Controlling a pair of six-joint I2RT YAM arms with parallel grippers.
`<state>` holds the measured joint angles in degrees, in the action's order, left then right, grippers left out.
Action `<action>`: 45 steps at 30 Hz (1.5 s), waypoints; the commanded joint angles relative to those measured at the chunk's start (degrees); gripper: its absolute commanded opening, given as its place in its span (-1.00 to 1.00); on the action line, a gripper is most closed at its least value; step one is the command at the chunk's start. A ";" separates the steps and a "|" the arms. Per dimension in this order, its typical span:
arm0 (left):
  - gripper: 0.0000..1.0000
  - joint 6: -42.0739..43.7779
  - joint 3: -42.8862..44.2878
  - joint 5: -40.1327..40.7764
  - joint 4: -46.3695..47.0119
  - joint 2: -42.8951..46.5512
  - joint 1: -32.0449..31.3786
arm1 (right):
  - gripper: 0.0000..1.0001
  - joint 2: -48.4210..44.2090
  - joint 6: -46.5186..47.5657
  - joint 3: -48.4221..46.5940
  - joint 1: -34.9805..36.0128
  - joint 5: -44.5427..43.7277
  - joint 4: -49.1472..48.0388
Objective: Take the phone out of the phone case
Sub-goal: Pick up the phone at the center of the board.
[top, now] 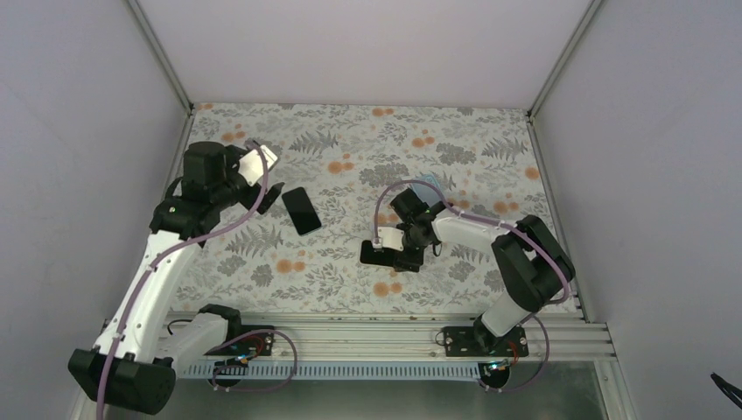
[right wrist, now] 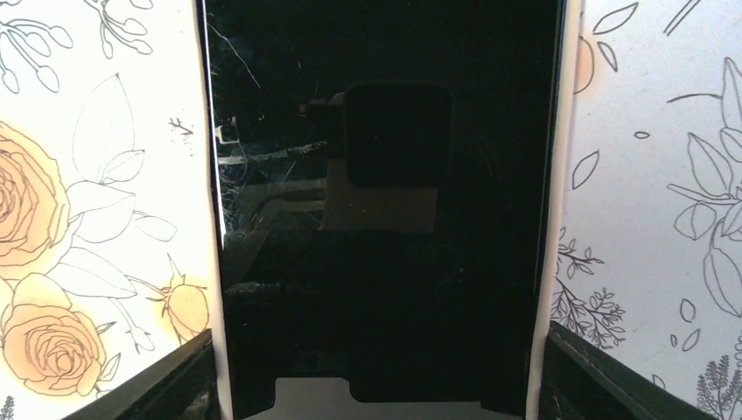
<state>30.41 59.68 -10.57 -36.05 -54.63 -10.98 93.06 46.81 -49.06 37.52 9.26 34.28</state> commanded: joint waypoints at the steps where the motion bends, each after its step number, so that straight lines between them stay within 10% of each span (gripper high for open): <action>1: 1.00 -0.04 1.62 -4.80 -4.83 -4.43 0.35 | 0.24 -0.29 -1.01 2.04 0.62 -5.04 -4.92; 17: 1.00 0.09 23.08 -37.92 -29.29 -34.01 0.10 | 0.11 -13.02 -6.10 -4.00 6.43 -14.00 -18.26; 34: 0.94 -5.61 28.46 -41.15 -29.06 -48.19 -2.05 | -0.03 -8.13 -5.47 -11.35 11.24 -18.47 -25.85; 45: 0.41 -1.18 31.34 -47.76 -34.11 -51.72 -2.75 | -0.02 -1.89 -4.81 -16.19 13.37 -21.57 -27.99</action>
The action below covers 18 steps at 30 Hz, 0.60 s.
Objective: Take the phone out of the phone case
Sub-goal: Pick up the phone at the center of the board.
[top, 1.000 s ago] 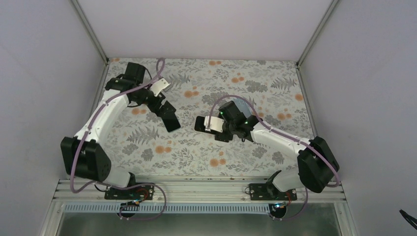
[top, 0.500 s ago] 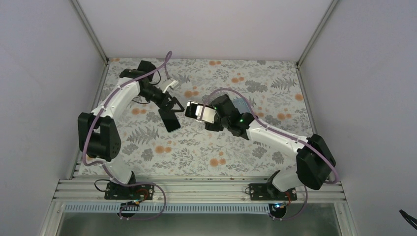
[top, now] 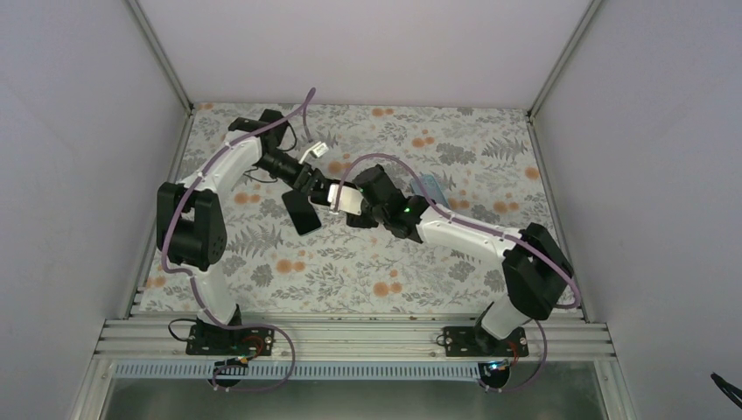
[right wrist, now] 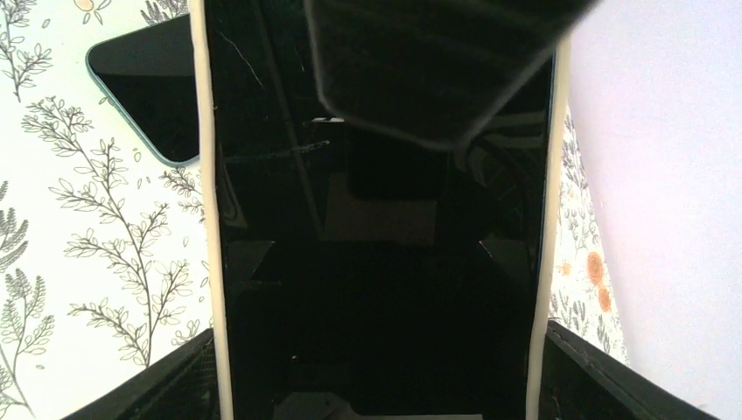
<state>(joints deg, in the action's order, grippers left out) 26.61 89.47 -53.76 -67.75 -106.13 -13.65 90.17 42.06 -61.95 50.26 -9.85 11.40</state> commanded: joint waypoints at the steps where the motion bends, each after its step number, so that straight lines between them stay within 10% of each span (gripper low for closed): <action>1: 0.36 3.28 1.40 -5.15 -2.99 -0.36 -0.06 | -0.02 1.50 -0.13 -3.61 0.63 -2.84 -5.07; 14: -0.52 7.26 1.36 -6.85 -7.42 -2.64 -0.06 | -0.02 2.57 -0.51 -4.99 0.86 -4.87 -5.02; 18: -0.82 8.74 3.45 -7.13 -8.18 -2.23 -0.07 | 0.33 2.41 -1.63 -6.07 0.81 -3.35 -1.72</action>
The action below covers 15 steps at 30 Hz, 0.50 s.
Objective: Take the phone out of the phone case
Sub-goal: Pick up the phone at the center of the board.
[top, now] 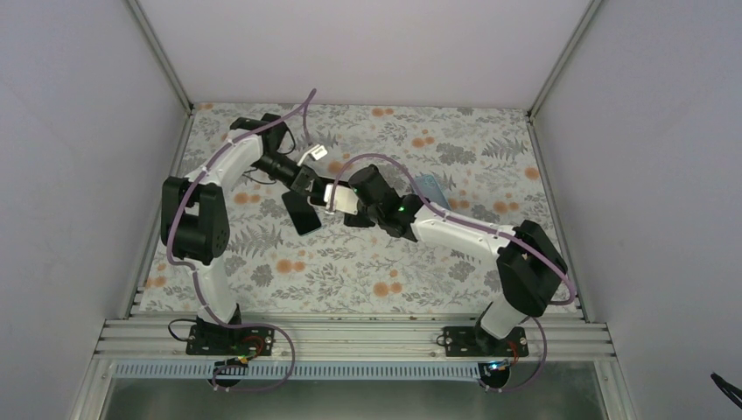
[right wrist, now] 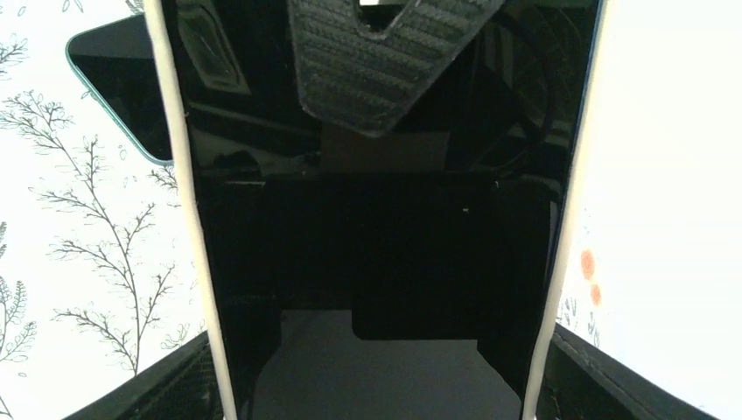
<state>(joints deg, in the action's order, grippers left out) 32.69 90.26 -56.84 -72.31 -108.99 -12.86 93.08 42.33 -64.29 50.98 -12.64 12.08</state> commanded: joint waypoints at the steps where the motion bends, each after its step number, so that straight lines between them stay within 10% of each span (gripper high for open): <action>1: -0.91 2.81 2.94 -3.88 -3.50 1.08 -0.90 | 0.46 -0.56 -2.16 -4.21 0.13 0.16 -0.74; 4: -0.95 3.98 3.52 -3.25 -3.34 2.81 -0.85 | 0.97 -3.14 -2.22 -3.65 0.04 1.91 2.36; 15: -0.95 11.06 3.62 5.91 -5.46 9.50 -0.93 | 1.00 -13.69 1.53 -5.71 -8.51 24.86 28.04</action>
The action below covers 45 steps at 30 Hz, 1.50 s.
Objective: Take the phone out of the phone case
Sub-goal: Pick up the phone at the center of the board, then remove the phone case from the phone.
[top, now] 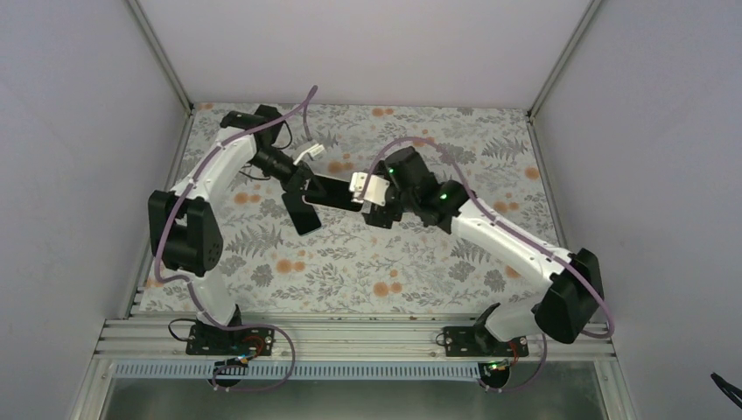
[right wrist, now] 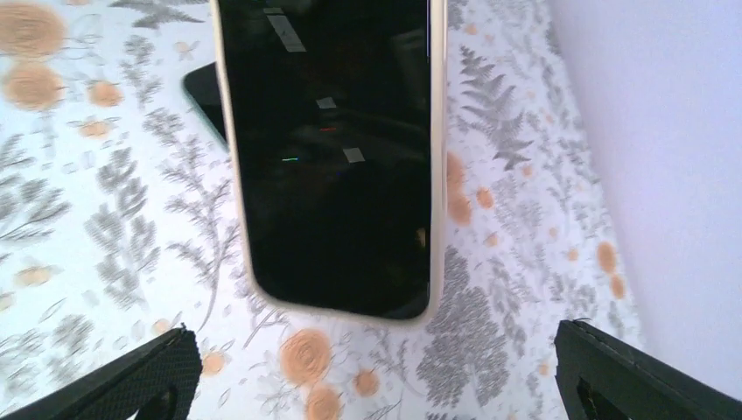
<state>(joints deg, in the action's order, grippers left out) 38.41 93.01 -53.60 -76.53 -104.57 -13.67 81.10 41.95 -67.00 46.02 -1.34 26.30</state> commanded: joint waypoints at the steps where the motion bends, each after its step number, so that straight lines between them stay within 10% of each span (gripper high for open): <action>1: -0.95 5.88 0.78 4.00 -1.18 5.99 -0.13 | 1.00 -1.57 2.76 -3.90 -4.64 16.31 16.99; 10: -0.95 5.97 -5.38 28.29 5.36 19.60 -12.64 | 0.98 2.74 9.13 -7.26 -9.84 28.05 30.81; 45: -0.95 4.25 -5.47 28.54 3.01 21.61 -23.12 | 0.83 20.64 13.34 -17.36 -13.04 37.05 33.27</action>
<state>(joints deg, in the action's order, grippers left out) 42.63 84.99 -22.41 -73.63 -83.50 -36.05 100.42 53.95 -82.35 33.71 34.37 59.55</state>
